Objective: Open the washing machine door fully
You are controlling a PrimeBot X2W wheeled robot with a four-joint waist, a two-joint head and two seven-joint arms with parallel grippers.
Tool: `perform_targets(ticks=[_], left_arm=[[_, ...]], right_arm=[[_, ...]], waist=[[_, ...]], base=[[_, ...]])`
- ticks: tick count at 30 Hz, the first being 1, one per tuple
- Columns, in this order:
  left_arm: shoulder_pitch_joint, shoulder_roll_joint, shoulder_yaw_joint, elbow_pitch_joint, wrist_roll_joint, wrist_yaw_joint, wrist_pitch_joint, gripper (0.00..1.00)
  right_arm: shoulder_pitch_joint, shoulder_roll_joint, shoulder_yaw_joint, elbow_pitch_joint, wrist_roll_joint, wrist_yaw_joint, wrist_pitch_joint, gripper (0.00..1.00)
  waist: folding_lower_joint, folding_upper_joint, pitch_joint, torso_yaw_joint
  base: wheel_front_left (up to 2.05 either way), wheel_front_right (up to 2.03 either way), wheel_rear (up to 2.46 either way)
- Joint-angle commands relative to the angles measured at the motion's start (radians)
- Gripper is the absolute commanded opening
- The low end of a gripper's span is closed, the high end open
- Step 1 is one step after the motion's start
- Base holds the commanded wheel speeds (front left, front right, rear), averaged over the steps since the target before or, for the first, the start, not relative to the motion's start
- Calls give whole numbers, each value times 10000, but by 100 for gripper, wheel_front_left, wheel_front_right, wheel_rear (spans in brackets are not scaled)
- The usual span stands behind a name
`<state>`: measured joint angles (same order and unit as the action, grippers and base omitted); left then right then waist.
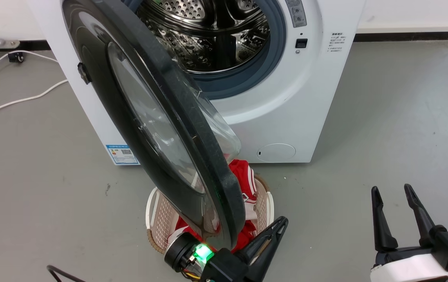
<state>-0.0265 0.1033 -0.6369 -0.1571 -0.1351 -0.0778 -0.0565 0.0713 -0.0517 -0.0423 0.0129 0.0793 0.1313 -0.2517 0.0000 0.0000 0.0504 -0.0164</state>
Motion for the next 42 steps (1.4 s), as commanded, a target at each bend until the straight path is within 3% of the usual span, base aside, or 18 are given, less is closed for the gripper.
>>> perform_targets(ticks=[1,23,32,42], left_arm=[[-23,-34,45,97,53,88,-92,0],[-1365,-299,1046,2085,-430,1209,-887,0],[-537,165,1387,1542,-528,1697,-732,0],[662,641,1700,191,-624,2250,-472,0]], right_arm=[[-124,29,24,15,43,-10,-52,100],[-388,29,180,356,128,-10,-53,100],[-237,29,243,313,205,-10,-9,100],[-63,29,195,222,172,-10,82,100]], waist=[[0,0,38,-12],[0,0,330,-257],[0,0,203,-222],[0,0,75,362]], base=[[0,0,0],[0,0,0],[0,0,0],[0,0,0]])
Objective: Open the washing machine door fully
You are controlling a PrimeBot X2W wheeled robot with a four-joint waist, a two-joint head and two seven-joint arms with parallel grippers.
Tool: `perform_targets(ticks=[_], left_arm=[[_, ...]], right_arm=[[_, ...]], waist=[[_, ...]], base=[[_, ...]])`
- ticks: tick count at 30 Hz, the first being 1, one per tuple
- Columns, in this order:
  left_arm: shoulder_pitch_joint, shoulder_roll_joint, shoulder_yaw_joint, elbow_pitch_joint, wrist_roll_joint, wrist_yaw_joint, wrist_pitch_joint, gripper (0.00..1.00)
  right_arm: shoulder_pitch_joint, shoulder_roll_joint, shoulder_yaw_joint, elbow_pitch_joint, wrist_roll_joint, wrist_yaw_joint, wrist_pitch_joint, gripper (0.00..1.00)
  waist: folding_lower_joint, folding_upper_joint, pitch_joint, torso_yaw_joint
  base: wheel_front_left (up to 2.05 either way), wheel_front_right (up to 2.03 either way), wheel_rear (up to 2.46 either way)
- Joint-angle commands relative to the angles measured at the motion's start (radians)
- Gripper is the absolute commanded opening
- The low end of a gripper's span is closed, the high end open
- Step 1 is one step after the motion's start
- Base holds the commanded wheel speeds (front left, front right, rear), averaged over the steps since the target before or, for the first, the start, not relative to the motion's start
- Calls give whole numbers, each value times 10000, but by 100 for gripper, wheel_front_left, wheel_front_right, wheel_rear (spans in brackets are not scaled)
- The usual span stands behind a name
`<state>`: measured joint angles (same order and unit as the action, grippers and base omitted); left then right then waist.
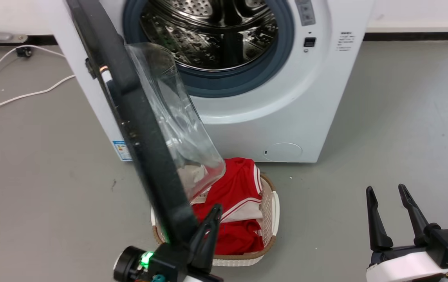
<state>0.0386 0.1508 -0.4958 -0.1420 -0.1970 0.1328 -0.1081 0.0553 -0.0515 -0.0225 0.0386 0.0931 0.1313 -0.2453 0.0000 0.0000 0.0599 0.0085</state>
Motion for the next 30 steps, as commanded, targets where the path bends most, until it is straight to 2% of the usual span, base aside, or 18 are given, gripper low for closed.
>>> perform_targets(ticks=[1,9,17,24,30], left_arm=[[142,192,273,-108,-18,185,70,0],[967,439,425,-978,-37,603,221,0],[1346,536,679,-1228,-118,917,155,0],[1492,685,1347,-1152,-447,1187,-120,0],[1275,897,2340,-885,-1020,1302,-484,0]], right_arm=[[92,27,-16,-45,33,-10,25,100],[108,28,-38,-44,-63,-9,77,100],[94,25,-49,-66,-100,-10,119,100],[29,25,-38,-56,-123,-10,135,100],[-72,26,-74,-102,-162,-10,171,100]], waist=[[0,0,-34,208],[0,0,-82,1018],[0,0,-68,1744],[0,0,-24,2090],[0,0,136,2180]], base=[[0,0,0],[0,0,0],[0,0,0],[0,0,0],[0,0,0]])
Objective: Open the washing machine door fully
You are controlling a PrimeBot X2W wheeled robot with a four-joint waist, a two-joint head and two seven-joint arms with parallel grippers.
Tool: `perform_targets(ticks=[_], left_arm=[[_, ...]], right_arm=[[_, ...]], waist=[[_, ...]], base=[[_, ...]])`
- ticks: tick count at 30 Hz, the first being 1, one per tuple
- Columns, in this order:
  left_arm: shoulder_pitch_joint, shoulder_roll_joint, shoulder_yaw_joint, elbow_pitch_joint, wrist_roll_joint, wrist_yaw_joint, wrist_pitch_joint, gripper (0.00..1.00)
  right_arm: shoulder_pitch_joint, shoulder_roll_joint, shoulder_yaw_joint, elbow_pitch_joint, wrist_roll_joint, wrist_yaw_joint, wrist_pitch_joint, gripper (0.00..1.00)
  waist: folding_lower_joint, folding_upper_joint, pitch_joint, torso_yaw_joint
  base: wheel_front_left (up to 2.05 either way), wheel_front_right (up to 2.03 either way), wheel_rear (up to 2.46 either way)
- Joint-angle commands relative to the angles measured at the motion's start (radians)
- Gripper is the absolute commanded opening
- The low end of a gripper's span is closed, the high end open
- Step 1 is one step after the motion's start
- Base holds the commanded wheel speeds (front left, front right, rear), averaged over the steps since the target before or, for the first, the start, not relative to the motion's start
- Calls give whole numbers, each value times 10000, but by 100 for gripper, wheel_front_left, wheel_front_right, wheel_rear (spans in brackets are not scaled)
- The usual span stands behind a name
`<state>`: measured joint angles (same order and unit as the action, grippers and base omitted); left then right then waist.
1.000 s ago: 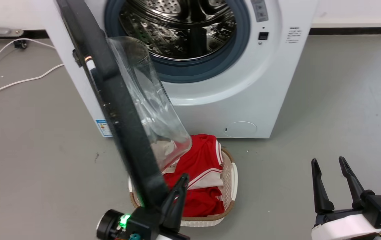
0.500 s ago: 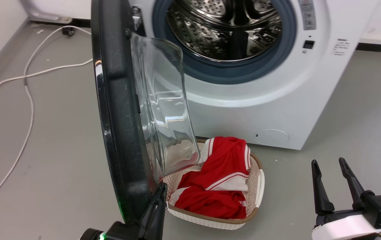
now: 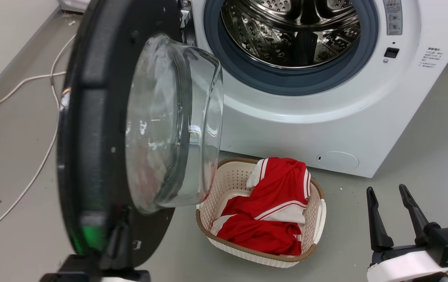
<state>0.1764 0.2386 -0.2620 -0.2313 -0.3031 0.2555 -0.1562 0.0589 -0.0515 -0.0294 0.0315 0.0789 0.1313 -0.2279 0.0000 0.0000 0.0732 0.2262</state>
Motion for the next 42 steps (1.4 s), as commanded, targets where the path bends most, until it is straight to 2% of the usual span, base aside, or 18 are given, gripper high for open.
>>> perform_targets(ticks=[1,14,19,31,35,42], left_arm=[[-179,68,161,96,-50,56,-58,0],[-1125,517,2316,1136,-1170,38,-875,0],[-1430,860,3126,1510,-1520,-70,-965,0],[-2542,2031,4191,3217,-2439,-830,-727,0],[-3054,2247,4419,4226,-2689,-1139,-853,0],[-3582,2326,4648,5220,-2642,-1454,-1036,0]], right_arm=[[-130,26,-1,-48,-31,-10,22,100],[-384,25,-151,-312,-225,-10,217,100],[-492,25,-189,-392,-263,-10,282,100],[-707,25,-261,-585,-389,-10,434,100],[-799,25,-220,-588,-435,-10,472,100],[-822,25,-231,-548,-418,-10,471,100]], waist=[[0,0,45,14],[0,0,710,125],[0,0,931,177],[0,0,1366,241],[0,0,1438,180],[0,0,1479,129]], base=[[0,0,0],[0,0,0],[0,0,0],[0,0,0],[0,0,0],[0,0,0]])
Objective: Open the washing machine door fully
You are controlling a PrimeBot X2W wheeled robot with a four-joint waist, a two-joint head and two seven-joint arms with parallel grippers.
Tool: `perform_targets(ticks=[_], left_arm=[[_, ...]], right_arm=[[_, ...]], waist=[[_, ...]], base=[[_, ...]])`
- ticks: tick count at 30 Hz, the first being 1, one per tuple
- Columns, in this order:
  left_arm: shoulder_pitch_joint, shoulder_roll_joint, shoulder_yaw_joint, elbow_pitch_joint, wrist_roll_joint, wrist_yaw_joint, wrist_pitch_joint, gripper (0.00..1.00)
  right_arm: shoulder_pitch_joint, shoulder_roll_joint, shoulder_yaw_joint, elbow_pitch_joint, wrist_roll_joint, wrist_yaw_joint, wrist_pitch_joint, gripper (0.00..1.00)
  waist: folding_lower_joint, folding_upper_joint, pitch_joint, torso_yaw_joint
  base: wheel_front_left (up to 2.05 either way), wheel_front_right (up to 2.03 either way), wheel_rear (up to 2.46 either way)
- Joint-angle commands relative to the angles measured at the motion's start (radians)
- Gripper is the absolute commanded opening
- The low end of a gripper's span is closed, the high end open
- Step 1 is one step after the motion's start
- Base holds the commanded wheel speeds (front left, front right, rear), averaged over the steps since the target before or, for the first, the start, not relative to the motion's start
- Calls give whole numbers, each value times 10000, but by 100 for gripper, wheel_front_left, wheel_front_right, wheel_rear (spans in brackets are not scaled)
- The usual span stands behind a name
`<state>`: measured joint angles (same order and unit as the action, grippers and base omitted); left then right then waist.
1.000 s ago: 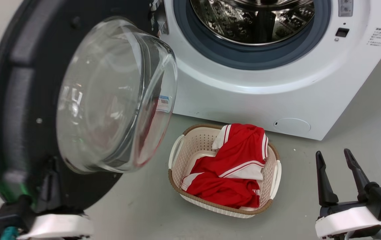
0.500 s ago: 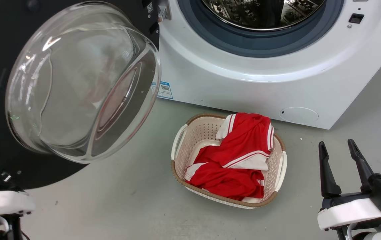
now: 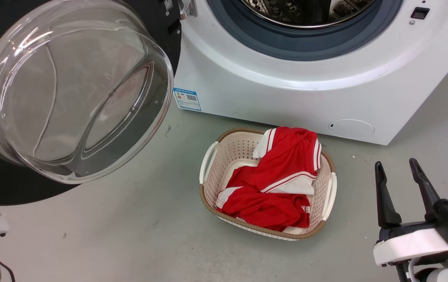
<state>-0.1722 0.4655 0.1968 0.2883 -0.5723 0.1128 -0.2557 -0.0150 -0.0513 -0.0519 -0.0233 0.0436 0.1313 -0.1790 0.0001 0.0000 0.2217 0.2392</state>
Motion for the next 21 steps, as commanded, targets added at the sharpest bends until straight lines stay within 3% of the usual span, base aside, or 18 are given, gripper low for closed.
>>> perform_targets(ticks=[1,6,12,21], left_arm=[[-140,47,81,118,65,-44,-52,0],[35,-155,71,69,381,-100,-100,0],[792,-764,5,-1273,1278,-9,-90,0],[1781,-1652,-1255,-2995,2508,24,-94,0]], right_arm=[[-82,23,-7,28,-57,-10,-23,100],[60,23,-8,171,91,-10,-109,100],[211,23,18,306,171,-10,-217,100],[393,23,263,539,174,-10,-265,100]], waist=[[-1,0,-29,-10],[-1,0,-323,-73],[-1,0,-732,-154],[-1,0,-1294,-645]], base=[[0,0,0],[0,0,0],[0,0,0],[0,0,0]])
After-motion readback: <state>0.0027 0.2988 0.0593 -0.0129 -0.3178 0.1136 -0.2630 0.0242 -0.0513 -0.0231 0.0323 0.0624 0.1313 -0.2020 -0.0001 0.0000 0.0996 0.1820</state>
